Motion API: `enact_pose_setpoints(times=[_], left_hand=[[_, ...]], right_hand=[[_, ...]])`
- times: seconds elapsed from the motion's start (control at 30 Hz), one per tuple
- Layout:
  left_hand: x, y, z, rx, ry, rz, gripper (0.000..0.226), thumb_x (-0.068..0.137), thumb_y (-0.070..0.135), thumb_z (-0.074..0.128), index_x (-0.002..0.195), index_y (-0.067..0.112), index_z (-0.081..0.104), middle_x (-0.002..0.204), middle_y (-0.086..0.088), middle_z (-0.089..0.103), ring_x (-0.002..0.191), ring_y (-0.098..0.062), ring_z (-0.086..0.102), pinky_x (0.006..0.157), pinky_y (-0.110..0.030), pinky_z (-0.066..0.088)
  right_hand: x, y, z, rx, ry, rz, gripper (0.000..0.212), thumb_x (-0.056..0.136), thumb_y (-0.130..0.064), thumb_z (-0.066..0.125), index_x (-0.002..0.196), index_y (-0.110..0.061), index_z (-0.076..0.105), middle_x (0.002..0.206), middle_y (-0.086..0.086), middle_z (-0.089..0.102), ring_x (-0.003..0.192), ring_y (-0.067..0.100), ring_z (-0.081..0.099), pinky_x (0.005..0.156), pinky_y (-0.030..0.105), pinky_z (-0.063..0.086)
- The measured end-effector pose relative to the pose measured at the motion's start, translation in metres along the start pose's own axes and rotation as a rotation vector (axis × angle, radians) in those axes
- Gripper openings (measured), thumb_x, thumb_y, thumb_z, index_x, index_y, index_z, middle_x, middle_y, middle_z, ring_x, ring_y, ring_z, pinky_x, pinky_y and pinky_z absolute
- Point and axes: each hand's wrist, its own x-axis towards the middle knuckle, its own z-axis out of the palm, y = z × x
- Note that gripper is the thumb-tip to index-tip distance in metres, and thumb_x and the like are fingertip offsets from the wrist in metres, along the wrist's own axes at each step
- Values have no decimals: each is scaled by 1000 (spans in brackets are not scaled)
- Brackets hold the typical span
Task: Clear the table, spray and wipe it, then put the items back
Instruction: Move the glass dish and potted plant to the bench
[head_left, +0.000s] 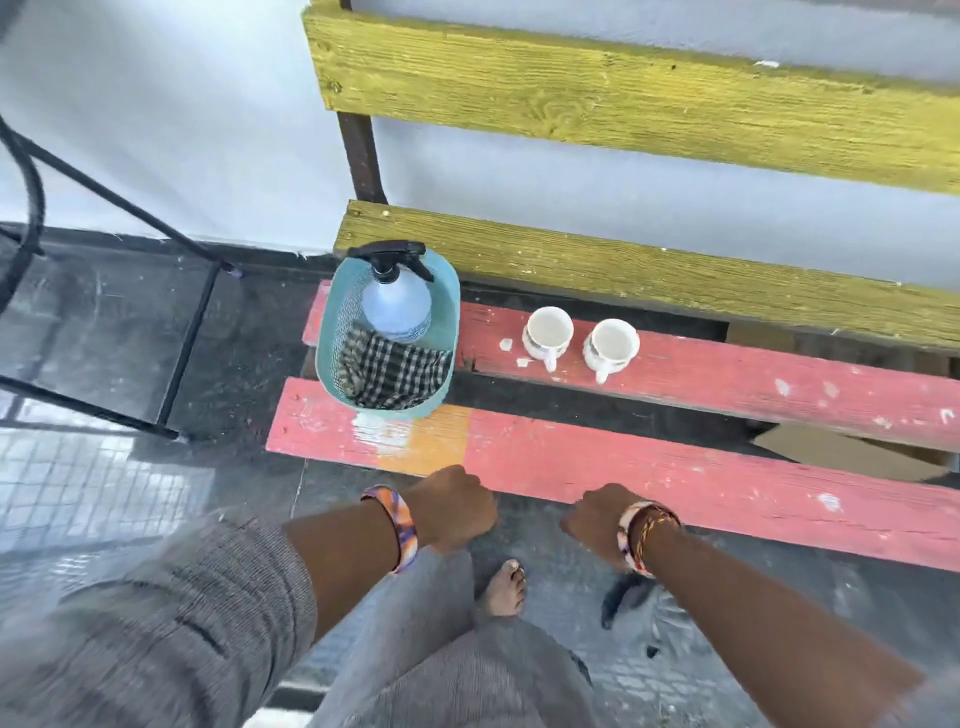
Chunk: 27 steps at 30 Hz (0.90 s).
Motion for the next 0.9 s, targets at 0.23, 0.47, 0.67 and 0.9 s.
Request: enact_pose_setpoints(times=[0.23, 0.47, 0.67, 0.9], left_hand=[[-67, -35, 65, -163, -148, -145, 32, 92, 11, 44, 120, 1, 56, 125, -16, 59, 101, -30, 59, 73, -30, 48], [-176, -109, 113, -414, 70, -344, 40, 92, 22, 43, 129, 8, 47, 133, -14, 52, 123, -32, 50, 97, -42, 46], [-290, -196, 114, -520, 400, -584, 33, 90, 25, 45, 117, 12, 57, 118, -13, 62, 110, -34, 59, 85, -40, 51], [-379, -297, 112, -608, 729, -755, 33, 87, 31, 49, 117, 18, 57, 118, -7, 64, 109, -31, 59, 87, -37, 51]], right_hand=[[46, -45, -93, 133, 206, -49, 22, 87, -2, 44, 105, -2, 55, 101, 22, 63, 92, 37, 61, 60, 33, 35], [109, -112, -221, 311, 284, 53, 25, 89, -14, 48, 111, -11, 60, 109, 15, 63, 100, 32, 60, 72, 30, 40], [146, -147, -378, 333, 691, 91, 29, 93, -22, 37, 107, -14, 61, 101, 15, 68, 93, 33, 63, 68, 32, 44], [164, -129, -515, 759, 1120, 148, 21, 82, -10, 53, 91, -15, 71, 94, 7, 72, 85, 26, 64, 72, 25, 45]])
